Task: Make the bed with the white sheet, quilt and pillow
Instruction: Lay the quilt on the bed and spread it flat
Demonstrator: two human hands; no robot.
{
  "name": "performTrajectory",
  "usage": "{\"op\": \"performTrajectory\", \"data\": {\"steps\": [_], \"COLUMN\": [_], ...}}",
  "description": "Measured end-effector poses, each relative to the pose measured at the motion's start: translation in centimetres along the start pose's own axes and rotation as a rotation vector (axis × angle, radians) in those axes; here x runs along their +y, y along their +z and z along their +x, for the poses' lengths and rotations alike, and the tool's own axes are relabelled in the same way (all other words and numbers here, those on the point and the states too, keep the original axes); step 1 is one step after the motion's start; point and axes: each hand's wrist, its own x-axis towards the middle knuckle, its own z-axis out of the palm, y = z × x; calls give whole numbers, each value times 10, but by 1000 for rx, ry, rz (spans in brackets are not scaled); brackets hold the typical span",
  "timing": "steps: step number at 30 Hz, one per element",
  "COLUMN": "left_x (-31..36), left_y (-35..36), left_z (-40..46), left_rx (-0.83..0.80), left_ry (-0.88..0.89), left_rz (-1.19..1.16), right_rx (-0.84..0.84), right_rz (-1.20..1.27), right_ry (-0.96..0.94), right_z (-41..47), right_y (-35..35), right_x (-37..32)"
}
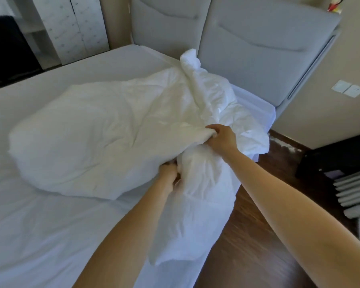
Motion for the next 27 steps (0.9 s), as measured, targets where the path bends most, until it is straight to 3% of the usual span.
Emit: {"op": "performTrajectory", "data": {"steps": [3,7,9,11,14,16,17,19,20,21,23,24,26,27], "left_x": [-19,-9,0,7,4,-10,-18,-49,-72,-100,-148,-164,-183,-186], "left_y": [-31,-62,-75,-82,-80,-89,-97,-126,-143,-153,-155,-149,-135,-123], "left_z": [-27,-99,-135,-177,-234,-253,-253,-237,-229,-226,-227,-232,-221,-217], "left_rx": [44,190,270,281,161,24,39,290,430,441,150,-28,-274,-302], "left_ry": [113,306,360,432,564,535,518,431,288,47,-309,-369,-322,-287], "left_rz": [233,234,162,90,188,133,84,136,227,174,-80,-208,-409,-465], "right_rx": [171,50,-54,-137,-216,-174,-159,-164,-196,-240,-305,-320,-359,-360], "right_rz": [-281,-124,-101,-199,92,314,396,535,570,583,558,541,541,545], "right_ry": [-103,-490,-446,-285,-102,-75,-45,-27,-21,-11,12,33,81,102], "right_z": [-32,-133,-185,-228,-256,-260,-258,-261,-266,-275,-292,-302,-319,-325], "right_y": [13,41,49,55,47,27,17,-1,-6,-9,-10,-8,-2,2], "right_x": [6,13,17,14,-2,-7,-7,-5,-6,-7,-4,2,14,21]}}
